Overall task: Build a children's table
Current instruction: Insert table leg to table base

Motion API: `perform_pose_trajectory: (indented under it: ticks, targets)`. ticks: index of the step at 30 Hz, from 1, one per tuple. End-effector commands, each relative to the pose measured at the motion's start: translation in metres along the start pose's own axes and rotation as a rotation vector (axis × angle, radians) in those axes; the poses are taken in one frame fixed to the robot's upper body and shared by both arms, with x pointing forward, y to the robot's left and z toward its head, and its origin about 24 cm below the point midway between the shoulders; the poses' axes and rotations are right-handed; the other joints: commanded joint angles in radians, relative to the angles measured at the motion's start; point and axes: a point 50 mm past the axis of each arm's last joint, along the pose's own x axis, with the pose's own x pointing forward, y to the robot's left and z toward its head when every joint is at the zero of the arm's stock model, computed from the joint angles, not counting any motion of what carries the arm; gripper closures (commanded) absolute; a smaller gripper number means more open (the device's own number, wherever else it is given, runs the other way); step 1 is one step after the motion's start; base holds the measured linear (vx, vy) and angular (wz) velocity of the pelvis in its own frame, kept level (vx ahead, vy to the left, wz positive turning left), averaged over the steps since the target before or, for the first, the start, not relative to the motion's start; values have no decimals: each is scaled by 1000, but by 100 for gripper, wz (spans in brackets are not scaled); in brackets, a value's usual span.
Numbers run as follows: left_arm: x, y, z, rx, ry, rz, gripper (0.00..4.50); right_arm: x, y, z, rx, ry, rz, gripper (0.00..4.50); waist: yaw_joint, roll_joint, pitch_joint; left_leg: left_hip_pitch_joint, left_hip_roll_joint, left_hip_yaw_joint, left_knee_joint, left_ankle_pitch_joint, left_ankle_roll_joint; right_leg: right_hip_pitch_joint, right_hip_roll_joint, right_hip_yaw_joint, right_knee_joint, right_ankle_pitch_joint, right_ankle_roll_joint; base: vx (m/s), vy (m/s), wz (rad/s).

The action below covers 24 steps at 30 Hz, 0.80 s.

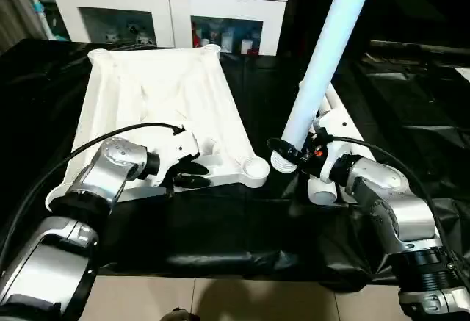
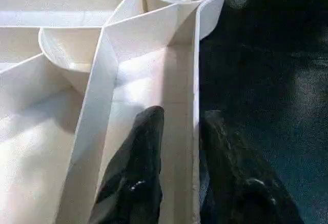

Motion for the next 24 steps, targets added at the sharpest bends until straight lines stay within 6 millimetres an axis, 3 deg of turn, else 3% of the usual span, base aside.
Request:
perform_pose_trajectory:
  ticks: [1,13,21,24]
  targets:
    - [4,3,8,31,-2,-1,347,0,-1,2,2,-8,-12,261,4,15,-60,46,92,-47,-80,-315,-44,28,-99,62,-87,-64,-247,0,0,0]
    - [13,1,1,51,104,-48,446,0,-2,3,-1,-13,-17,261,17,24,-58,43,94,-48,-78,-291,-29,32,-103,63,-88,-57,-249,0,0,0]
    - [13,4,12,45,6,-44,446,0,-4,5,-7,-18,-15,261,16,20,-57,46,94,-47,-80,-304,-34,29,-103,63,-89,-75,-253,0,0,0]
    - [13,3,20,39,-50,-84,394,1,-3,5,-7,-18,-11,261,17,20,-58,44,95,-47,-79,-292,-29,31,-104,63,-86,-57,-257,0,0,0]
